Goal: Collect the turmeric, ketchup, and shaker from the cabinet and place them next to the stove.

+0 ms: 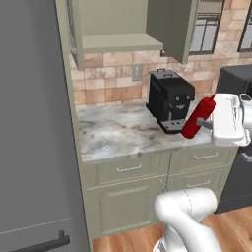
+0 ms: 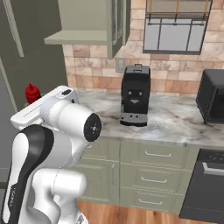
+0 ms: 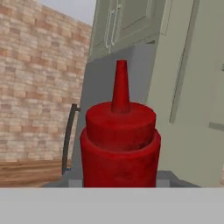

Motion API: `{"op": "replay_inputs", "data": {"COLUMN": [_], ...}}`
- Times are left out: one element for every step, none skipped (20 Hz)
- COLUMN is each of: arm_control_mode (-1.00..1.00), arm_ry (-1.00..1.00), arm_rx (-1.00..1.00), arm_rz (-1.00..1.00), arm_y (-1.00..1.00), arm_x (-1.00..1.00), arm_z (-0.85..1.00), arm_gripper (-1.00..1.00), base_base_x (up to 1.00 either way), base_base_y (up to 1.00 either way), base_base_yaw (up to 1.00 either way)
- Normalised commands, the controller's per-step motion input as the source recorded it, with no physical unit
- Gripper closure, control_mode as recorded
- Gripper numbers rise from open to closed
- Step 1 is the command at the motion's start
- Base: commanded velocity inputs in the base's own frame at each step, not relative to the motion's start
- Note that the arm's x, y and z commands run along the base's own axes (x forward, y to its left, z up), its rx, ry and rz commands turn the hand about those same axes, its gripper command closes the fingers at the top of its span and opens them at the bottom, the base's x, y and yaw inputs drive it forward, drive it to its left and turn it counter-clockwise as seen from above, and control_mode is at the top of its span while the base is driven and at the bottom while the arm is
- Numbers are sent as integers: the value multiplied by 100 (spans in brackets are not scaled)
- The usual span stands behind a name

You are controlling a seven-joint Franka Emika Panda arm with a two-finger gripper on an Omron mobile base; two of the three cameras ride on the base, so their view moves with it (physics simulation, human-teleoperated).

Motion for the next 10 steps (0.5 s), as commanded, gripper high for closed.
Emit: {"op": "replay_inputs", "data": {"arm_control_mode": [100,100,100,100,100,100,100,100,100,100], "arm_ry": [0,0,0,0,0,0,0,0,0,0], "arm_rx": [0,0,0,0,0,0,0,0,0,0], "arm_rz": [0,0,0,0,0,0,0,0,0,0], "arm_y": [0,0,0,0,0,0,0,0,0,0], "arm_x": [0,0,0,0,0,0,0,0,0,0], "arm_z": [0,0,0,0,0,0,0,0,0,0], "arm_gripper": [100,100,100,100,100,100,100,100,100,100], "base_base_x": [-77,-62,-55,-54,-49,-57,-58,-49,-26,-23], "base_base_y": [-46,-63,-69,-73,-67,-56,-49,-48,-53,-58], "base_base_yaw": [17,19,19,22,26,29,31,35,36,36]}}
